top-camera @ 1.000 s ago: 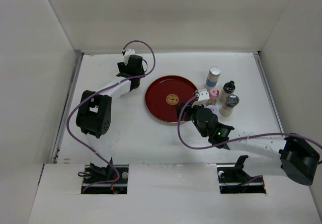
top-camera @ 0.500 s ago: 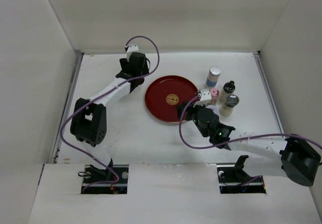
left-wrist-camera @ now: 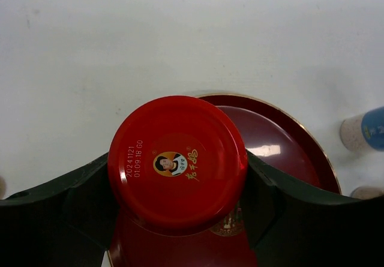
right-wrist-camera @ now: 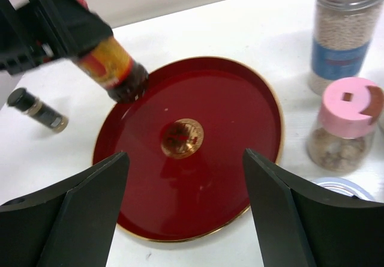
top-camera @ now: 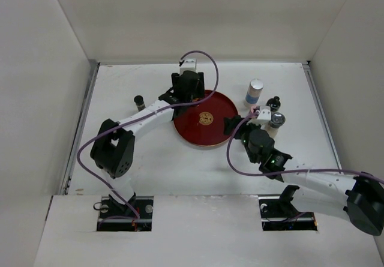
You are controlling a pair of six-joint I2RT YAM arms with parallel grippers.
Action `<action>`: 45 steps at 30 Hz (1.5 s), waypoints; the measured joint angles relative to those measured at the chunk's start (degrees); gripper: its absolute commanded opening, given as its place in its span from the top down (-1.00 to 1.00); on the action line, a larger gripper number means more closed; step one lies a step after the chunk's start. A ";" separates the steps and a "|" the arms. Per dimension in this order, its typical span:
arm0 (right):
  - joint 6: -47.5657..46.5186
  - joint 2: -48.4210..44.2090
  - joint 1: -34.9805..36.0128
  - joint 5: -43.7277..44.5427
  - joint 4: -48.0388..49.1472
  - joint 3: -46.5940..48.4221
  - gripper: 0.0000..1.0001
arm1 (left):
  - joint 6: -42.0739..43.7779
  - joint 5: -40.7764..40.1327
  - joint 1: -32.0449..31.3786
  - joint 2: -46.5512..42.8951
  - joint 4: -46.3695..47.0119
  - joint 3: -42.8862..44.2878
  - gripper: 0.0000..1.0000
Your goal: Organize the condiment bottles
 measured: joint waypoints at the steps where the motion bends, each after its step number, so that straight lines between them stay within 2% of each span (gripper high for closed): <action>1: 0.17 -0.15 -0.26 0.28 -0.02 -0.20 -0.66 | 0.02 0.07 -0.46 1.03 0.28 0.11 0.20; 10: 0.85 -0.28 -0.61 0.52 0.02 -0.68 -0.66 | 0.28 0.96 -1.60 9.35 2.27 0.39 0.20; 18: 0.85 -0.20 -0.59 -0.37 1.20 -0.68 -0.66 | 1.25 0.98 -1.57 9.84 5.42 0.72 0.08; 21: 0.85 -0.07 -0.59 -0.68 1.20 -0.68 -0.67 | 2.10 0.44 -1.29 10.82 6.36 0.81 -0.09; 27: 0.90 -0.07 -0.61 -0.76 1.22 -0.68 -0.68 | 4.02 -0.74 -1.22 12.50 8.13 1.88 -0.62; 31: 1.01 -0.07 -0.61 -0.76 1.20 -0.70 -0.68 | 4.33 -1.79 -1.20 11.96 10.88 2.19 -0.80; 34: 1.03 -0.07 -0.61 -0.76 1.22 -0.70 -0.69 | 4.57 -2.14 -1.01 9.70 11.80 1.79 -0.86; 38: 1.03 0.28 -0.61 -0.79 1.38 -0.70 -0.70 | 4.50 -2.36 0.48 2.36 13.44 -1.11 -0.80; 45: 1.05 0.59 -0.61 -0.81 1.40 -0.72 -0.74 | -0.98 -5.92 8.87 -18.10 12.50 -15.45 -0.59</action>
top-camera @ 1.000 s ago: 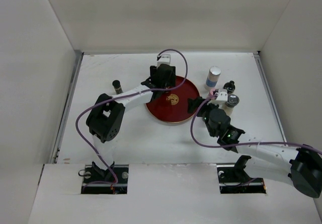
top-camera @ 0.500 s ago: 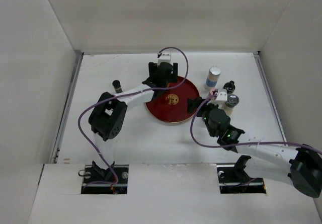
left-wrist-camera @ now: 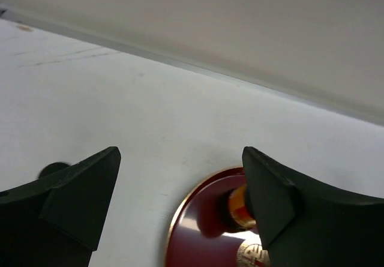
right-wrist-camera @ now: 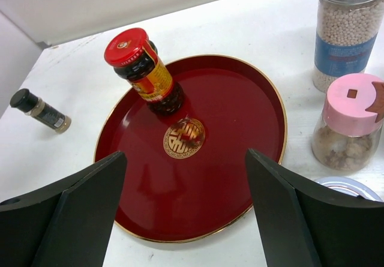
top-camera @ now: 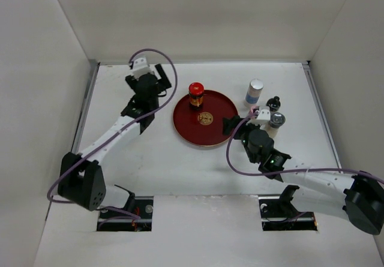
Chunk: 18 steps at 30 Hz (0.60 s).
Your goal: Organize the condiment bottles
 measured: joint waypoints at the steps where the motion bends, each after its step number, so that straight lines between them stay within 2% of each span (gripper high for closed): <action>1: -0.02 0.00 0.00 0.00 0.02 0.00 -0.74 | -1.22 -0.44 1.79 -2.25 -0.68 -2.16 -0.57; 4: 0.00 0.46 0.02 -0.44 0.17 0.00 -0.78 | -4.37 -1.05 6.97 -5.64 -3.08 -7.28 -0.49; 7: 0.00 1.90 0.02 -1.42 0.15 0.00 -0.80 | -6.45 -0.57 10.95 -4.28 -5.22 -9.94 -0.34; 18: -0.02 5.18 0.02 -4.22 0.07 0.39 -0.80 | -8.52 -0.31 13.84 7.17 -4.09 -10.05 -0.32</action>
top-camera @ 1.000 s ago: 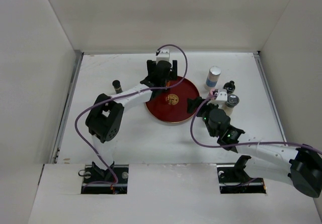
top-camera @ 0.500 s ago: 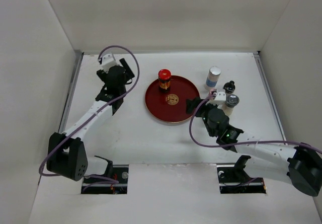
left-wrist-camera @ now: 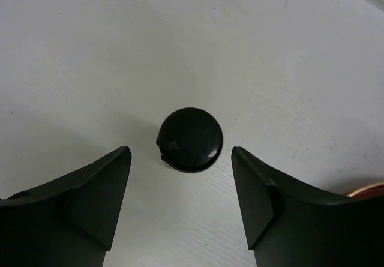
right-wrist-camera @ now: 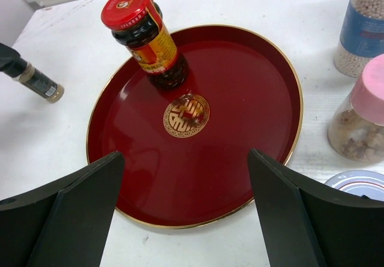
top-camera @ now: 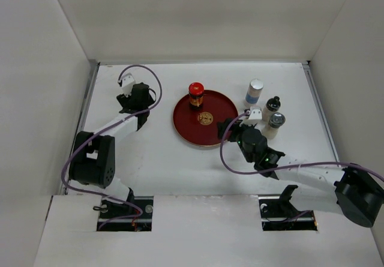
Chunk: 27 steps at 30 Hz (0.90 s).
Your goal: Organize the condiment bottles
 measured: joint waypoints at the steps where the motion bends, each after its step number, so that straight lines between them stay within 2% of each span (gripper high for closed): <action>1: 0.00 0.20 0.00 -0.07 0.00 0.11 -0.80 | -0.02 0.00 0.52 1.11 0.35 0.07 -0.32; 3: -0.02 0.59 0.00 -0.31 0.00 0.20 -0.80 | -0.11 0.20 1.36 3.10 0.98 0.20 -0.30; 10: -0.02 0.92 0.00 -0.68 0.02 0.33 -0.80 | -0.39 1.33 2.56 5.95 1.68 1.33 0.24; 14: -0.02 0.94 0.00 -0.68 0.02 0.33 -0.80 | -0.33 1.46 2.21 5.90 2.10 1.49 0.40; 22: -0.02 0.94 0.00 -0.68 0.02 0.35 -0.81 | -0.07 1.44 0.42 1.66 1.27 1.40 0.45; 27: -0.02 0.94 0.00 -0.68 0.02 0.35 -0.80 | 0.42 1.25 -6.67 -6.67 0.22 1.33 0.44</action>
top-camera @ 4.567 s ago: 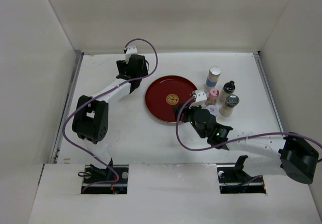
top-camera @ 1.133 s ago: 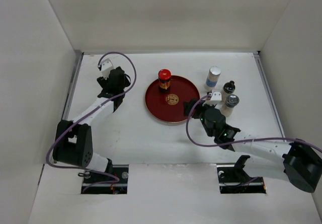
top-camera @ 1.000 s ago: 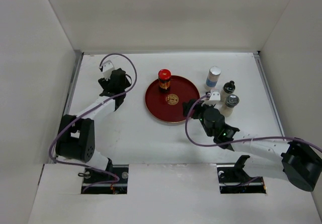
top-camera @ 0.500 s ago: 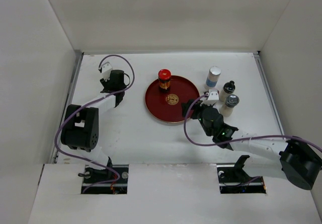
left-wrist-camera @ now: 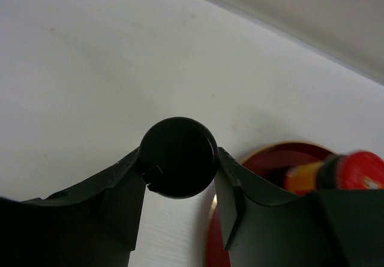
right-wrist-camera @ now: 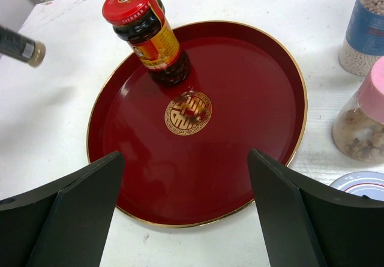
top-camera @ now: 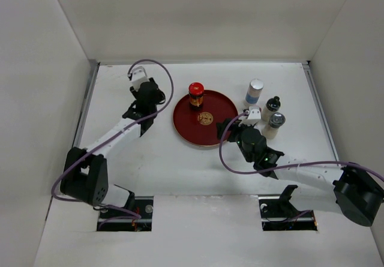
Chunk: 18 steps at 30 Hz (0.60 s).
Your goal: Organize the condiment bottles
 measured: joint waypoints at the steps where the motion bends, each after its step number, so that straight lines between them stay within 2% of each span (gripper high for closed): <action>1: 0.00 0.00 0.00 -0.02 0.00 0.00 -0.80 | 0.11 0.11 -2.19 -1.27 -0.02 0.02 0.44; 5: 0.00 -0.02 0.00 0.00 0.00 0.00 -0.80 | 0.37 0.28 -10.86 -2.43 -0.15 0.09 0.44; 9: 0.02 -0.24 0.00 0.00 0.00 0.00 -0.80 | 1.01 0.33 -17.22 0.66 -0.33 0.20 0.44; 18: 0.09 -2.27 -0.50 0.02 0.02 0.00 -0.80 | 4.83 -2.78 -21.31 13.22 -1.11 3.19 0.41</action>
